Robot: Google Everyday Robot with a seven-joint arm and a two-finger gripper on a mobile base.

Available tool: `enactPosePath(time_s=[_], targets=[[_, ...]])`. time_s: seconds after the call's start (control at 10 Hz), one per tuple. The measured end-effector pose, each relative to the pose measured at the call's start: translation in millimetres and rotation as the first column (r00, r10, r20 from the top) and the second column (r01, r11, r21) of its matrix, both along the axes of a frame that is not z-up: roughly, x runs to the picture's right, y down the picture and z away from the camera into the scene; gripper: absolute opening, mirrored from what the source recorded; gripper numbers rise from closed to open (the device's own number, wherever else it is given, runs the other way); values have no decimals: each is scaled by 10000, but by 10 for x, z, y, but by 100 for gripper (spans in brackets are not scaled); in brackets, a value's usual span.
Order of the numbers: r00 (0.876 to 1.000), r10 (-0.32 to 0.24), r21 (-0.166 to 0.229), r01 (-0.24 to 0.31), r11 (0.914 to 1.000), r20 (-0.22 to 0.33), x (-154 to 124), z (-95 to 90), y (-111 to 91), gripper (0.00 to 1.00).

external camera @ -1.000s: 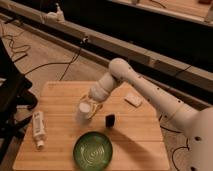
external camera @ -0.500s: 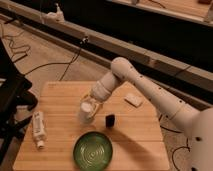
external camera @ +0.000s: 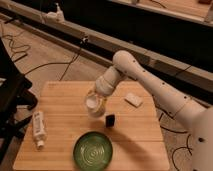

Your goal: Place the ceramic cup over the eraser

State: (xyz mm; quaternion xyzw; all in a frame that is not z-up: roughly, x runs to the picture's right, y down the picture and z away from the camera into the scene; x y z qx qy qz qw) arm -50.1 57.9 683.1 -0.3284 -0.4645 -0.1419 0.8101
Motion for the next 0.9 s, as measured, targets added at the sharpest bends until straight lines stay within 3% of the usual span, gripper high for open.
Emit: enactPosePath(time_s=[0.3, 0.6, 0.9], targets=[[9969, 657, 202, -649, 9977, -427, 237, -165, -251, 0], [9904, 1284, 473, -1260, 9909, -507, 406, -359, -357, 0], [9773, 2118, 468, -2118, 9762, 40, 499, -579, -321, 0]])
